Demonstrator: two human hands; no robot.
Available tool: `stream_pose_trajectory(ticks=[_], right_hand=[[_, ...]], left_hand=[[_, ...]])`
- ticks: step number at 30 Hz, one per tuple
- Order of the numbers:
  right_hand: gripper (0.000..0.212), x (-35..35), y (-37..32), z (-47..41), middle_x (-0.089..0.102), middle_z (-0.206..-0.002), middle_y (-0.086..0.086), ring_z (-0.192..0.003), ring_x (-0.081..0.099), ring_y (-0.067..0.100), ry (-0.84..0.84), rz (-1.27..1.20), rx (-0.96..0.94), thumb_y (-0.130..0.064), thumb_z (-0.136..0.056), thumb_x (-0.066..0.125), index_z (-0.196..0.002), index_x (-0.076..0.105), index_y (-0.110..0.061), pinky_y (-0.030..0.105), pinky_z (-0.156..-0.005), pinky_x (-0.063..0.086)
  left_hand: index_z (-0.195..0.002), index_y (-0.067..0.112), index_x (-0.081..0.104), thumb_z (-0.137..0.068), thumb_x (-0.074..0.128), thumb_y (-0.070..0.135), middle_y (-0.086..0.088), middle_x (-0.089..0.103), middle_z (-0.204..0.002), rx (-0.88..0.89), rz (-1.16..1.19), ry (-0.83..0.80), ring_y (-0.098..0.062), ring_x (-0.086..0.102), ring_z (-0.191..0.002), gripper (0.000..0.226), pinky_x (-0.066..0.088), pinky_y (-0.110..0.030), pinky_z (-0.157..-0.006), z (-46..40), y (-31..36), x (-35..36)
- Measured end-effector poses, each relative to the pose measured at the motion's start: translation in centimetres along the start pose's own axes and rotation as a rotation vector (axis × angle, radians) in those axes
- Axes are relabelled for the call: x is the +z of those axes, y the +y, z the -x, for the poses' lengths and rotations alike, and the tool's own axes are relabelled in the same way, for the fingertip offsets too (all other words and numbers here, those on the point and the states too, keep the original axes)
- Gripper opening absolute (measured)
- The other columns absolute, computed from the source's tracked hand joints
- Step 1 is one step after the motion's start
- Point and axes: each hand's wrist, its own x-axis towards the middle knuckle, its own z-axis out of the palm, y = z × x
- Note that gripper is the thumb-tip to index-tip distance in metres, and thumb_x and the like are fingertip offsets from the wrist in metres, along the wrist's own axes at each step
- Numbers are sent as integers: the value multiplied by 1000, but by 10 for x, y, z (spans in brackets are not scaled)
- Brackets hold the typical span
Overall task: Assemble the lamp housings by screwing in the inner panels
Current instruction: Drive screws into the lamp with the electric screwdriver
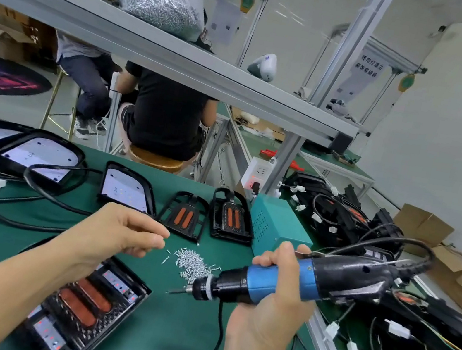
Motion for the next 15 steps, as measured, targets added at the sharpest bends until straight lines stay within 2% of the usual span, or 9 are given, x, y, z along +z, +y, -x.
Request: stream_pose_trajectory(ticks=[1,2,4,8,15], right_hand=[[30,1,-35,-5,54,-52,-4,-47,53,11,-126,10,-16,-11,-68,69,-93,54,-17,20,-54,50],[30,-5,-52,-6,53,-52,-5,-47,53,11,-167,-12,-109,-11,-69,68,-93,53,-17,20,-54,50],[29,-3,-61,-10,52,-52,-6,-47,53,9,-117,17,-123,-10,-70,67,-94,51,-18,21,-54,50],[28,3,-64,1,49,-54,-7,-48,51,8,-177,-100,-114,-11,-71,65,-93,50,-18,21,-56,50],[19,12,-69,10,47,-56,-7,-48,48,8,-231,-149,-88,-12,-69,65,-73,48,-19,22,-57,48]], left_hand=[[-79,7,78,-76,73,-3,-15,71,-73,5,9,7,-15,57,-61,11,51,-18,-57,2,-1,-2],[-82,6,77,-78,72,-3,-17,72,-76,9,22,10,-16,57,-63,11,51,-17,-57,5,-3,-3],[-86,4,76,-80,69,-2,-15,72,-78,15,42,10,-14,57,-64,11,51,-17,-55,10,-5,-5],[-81,6,77,-80,69,0,-7,68,-67,38,74,10,-6,55,-57,10,47,-15,-51,21,-10,-7],[-74,6,76,-81,68,3,-5,65,-66,29,157,-45,-8,55,-58,11,46,-17,-51,41,-21,-5]])
